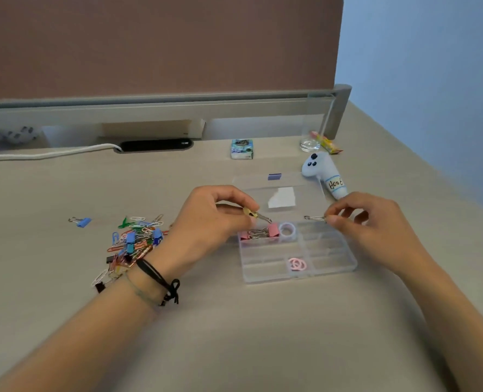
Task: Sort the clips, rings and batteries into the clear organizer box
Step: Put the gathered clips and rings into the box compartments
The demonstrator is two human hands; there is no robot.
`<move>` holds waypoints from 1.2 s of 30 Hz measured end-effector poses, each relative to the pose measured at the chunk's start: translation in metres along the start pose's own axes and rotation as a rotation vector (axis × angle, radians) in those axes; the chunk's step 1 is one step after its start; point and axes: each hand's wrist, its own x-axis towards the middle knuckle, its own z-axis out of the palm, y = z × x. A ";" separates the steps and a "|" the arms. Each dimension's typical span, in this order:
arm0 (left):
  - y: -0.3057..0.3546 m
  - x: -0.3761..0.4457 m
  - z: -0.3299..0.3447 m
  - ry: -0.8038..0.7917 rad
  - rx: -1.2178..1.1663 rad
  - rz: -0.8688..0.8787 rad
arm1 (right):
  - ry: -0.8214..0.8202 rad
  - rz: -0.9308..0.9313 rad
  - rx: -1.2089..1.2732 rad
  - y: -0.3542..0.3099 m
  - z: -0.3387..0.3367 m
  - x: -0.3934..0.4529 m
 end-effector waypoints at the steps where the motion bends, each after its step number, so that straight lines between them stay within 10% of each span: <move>1: 0.003 0.003 0.007 -0.019 0.007 0.011 | -0.013 -0.003 -0.032 0.005 0.000 0.000; 36: -0.006 0.052 0.100 -0.066 0.800 0.193 | 0.097 -0.018 -0.294 0.015 0.017 0.001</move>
